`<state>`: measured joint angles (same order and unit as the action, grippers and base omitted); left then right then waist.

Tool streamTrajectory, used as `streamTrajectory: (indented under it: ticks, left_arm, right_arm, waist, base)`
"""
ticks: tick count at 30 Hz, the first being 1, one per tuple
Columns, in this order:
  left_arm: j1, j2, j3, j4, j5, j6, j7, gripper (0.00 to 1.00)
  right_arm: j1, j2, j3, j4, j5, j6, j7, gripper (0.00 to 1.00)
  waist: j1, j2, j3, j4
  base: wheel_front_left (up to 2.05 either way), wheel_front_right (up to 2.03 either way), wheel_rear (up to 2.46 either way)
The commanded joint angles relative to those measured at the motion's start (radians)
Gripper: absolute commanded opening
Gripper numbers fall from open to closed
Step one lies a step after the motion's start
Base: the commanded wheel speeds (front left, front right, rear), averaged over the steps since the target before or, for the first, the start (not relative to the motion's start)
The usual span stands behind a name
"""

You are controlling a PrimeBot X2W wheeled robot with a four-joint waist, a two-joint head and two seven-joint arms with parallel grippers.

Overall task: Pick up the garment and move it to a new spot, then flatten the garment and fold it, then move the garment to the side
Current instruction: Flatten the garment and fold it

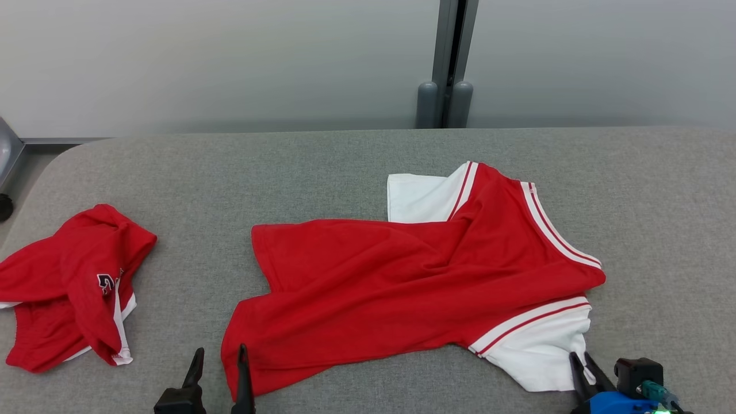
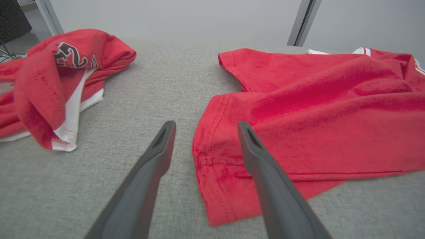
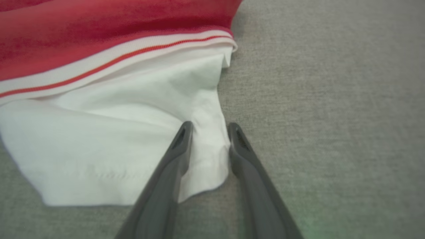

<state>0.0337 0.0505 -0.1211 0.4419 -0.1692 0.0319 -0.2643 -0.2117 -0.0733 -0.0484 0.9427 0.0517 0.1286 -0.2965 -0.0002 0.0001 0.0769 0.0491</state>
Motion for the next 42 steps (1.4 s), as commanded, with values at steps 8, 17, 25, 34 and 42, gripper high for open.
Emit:
streamTrajectory:
  ticks: [8, 17, 25, 34, 42]
  left_arm:
    - [-0.015, 0.000, 0.005, -0.006, -0.019, 0.008, 0.000, 1.00]
    - [-0.019, 0.000, -0.013, 0.011, -0.082, -0.036, 0.000, 1.00]
    - [-0.018, 0.000, -0.030, 0.062, -0.141, -0.064, 0.000, 1.00]
    - [-0.028, 0.000, -0.039, 0.125, -0.157, -0.068, 0.000, 1.00]
    - [-0.051, -0.001, -0.059, 0.173, -0.177, -0.084, 0.001, 0.00]
  right_arm:
    - [0.079, 0.005, -0.066, -0.067, -0.006, 0.000, 0.042, 0.00]
    - [0.119, 0.012, -0.121, -0.280, -0.017, 0.002, 0.032, 0.00]
    - [0.109, 0.017, -0.122, -0.311, -0.015, 0.002, 0.032, 0.00]
    - [0.097, 0.020, -0.118, -0.328, -0.013, 0.002, 0.032, 0.00]
    - [0.096, 0.021, -0.112, -0.332, -0.006, 0.002, 0.032, 0.00]
  waist:
    - [0.0002, -0.0001, -0.007, -0.016]
    - [0.0002, -0.0001, 0.004, -0.029]
    - [0.0002, -0.0001, 0.016, -0.037]
    - [0.0002, -0.0001, 0.021, -0.039]
    - [0.0002, -0.0001, 0.025, -0.040]
  base:
    - [0.00, 0.00, 0.00]
    - [0.00, 0.00, 0.00]
    - [0.00, 0.00, 0.00]
    - [0.00, 0.00, 0.00]
    - [0.00, 0.00, 0.00]
